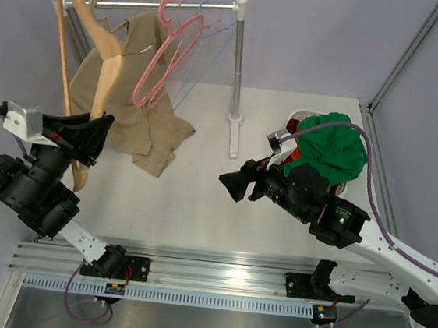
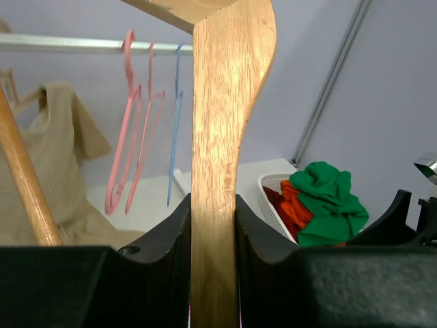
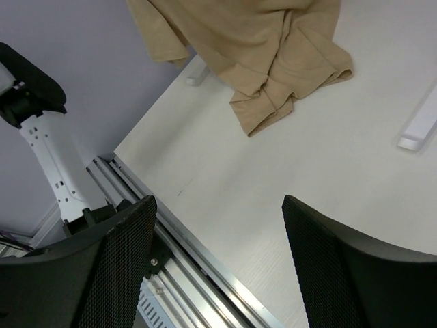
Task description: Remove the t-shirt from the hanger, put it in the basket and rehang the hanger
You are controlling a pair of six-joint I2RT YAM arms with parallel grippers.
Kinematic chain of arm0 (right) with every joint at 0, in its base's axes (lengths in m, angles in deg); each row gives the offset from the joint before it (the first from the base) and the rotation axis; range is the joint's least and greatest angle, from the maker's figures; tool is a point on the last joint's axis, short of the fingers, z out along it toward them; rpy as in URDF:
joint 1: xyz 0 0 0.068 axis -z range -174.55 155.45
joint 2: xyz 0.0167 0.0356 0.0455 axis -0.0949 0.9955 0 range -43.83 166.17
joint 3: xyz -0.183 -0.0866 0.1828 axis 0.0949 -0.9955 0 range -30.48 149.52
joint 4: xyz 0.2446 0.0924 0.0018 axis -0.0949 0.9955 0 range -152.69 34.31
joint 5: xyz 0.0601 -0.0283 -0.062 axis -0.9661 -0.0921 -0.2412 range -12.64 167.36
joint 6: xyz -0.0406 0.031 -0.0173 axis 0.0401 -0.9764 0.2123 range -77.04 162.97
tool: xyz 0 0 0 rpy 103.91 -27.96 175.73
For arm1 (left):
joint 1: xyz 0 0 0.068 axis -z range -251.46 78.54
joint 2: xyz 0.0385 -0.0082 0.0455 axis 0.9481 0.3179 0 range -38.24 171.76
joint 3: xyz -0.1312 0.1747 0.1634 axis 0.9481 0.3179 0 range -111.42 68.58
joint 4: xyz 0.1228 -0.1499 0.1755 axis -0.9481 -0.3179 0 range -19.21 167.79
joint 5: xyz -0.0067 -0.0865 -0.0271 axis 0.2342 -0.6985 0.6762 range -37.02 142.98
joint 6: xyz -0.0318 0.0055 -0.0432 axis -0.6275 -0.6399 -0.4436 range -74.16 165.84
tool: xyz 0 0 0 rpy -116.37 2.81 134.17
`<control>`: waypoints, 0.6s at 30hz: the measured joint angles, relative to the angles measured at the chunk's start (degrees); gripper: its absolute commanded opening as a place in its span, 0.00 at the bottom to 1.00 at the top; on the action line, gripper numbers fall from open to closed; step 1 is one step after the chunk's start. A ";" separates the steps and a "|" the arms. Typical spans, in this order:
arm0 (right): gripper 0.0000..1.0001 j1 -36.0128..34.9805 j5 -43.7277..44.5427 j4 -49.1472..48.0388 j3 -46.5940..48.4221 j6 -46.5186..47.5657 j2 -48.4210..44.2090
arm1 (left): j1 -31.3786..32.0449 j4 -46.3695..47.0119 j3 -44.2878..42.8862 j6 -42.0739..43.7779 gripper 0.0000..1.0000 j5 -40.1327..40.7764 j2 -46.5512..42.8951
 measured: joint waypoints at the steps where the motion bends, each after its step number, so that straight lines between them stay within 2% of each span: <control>1: 0.80 0.00 0.02 -0.28 -0.04 0.24 0.07 | 0.00 -0.02 -1.99 1.66 0.00 -0.79 3.80; 6: 0.79 0.00 0.31 -1.81 -0.17 1.38 0.04 | 0.02 -1.90 -4.04 4.33 0.00 -2.38 13.81; 9: 0.79 0.00 0.52 -2.36 -0.85 1.70 -0.28 | 0.04 -3.41 -4.00 -0.98 0.00 -2.34 14.78; 10: 0.79 0.00 0.63 -2.36 -1.14 1.84 -0.50 | -1.42 -6.60 -4.28 -8.13 0.00 -2.32 14.60; 11: 0.78 0.00 0.85 -2.36 -1.40 1.90 -0.74 | -6.40 -16.50 -5.92 -18.67 0.00 -2.89 14.32; 13: 0.78 0.00 1.62 -2.32 -1.84 2.08 -1.51 | -20.55 -40.92 -13.88 -40.89 0.00 -8.31 15.58; 14: 0.78 0.00 1.92 -2.25 -2.08 2.10 -2.05 | -26.45 -49.24 -17.11 -50.01 0.00 -11.72 16.41; 16: 0.78 0.02 2.54 -1.77 -2.58 2.16 -3.74 | -38.73 -62.20 -20.94 -64.00 0.00 -19.98 17.42; 18: 0.78 0.02 3.61 -1.38 -3.28 2.34 -6.05 | -47.60 -72.00 -24.30 -75.32 0.00 -26.53 19.50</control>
